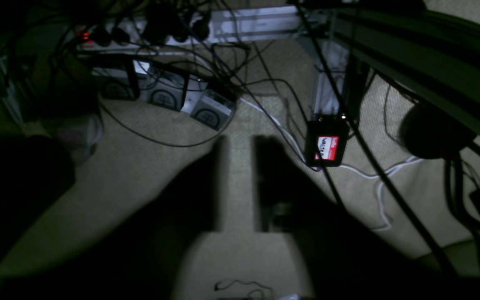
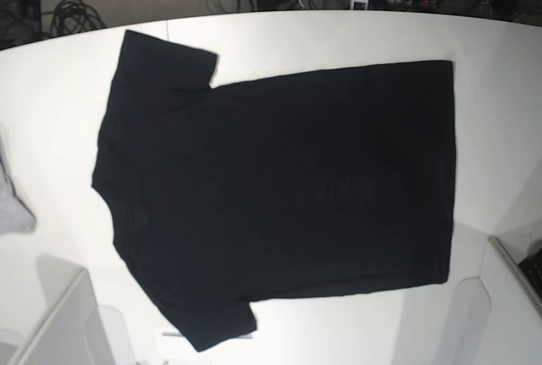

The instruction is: Fold the T-shirt properly

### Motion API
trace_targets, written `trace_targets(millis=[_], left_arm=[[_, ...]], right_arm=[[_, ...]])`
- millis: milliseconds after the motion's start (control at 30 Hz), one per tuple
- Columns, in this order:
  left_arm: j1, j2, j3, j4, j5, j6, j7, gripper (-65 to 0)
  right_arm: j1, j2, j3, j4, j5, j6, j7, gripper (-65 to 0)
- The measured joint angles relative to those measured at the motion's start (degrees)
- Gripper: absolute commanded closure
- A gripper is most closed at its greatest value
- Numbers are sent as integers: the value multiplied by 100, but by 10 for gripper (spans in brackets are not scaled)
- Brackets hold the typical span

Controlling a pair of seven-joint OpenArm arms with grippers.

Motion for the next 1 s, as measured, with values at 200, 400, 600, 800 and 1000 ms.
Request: trace_targets(millis=[200, 400, 600, 800, 1000], left_arm=[[245, 11, 22, 302, -15, -7, -2, -285], [461, 11, 11, 566, -13, -4, -22, 0], [463, 13, 11, 588, -15, -4, -20, 0], [579, 11, 31, 656, -15, -4, -140, 0], [767, 0, 55, 664, 7, -4, -424, 0]], right_arm=[[9, 2, -2, 2, 0, -2, 4, 0], [4, 20, -15, 0, -2, -2, 22, 0], [7, 50, -15, 2, -4, -2, 22, 0], [-7, 50, -15, 42, -4, -2, 11, 0], [-553, 50, -15, 1038, -15, -4, 2, 0]])
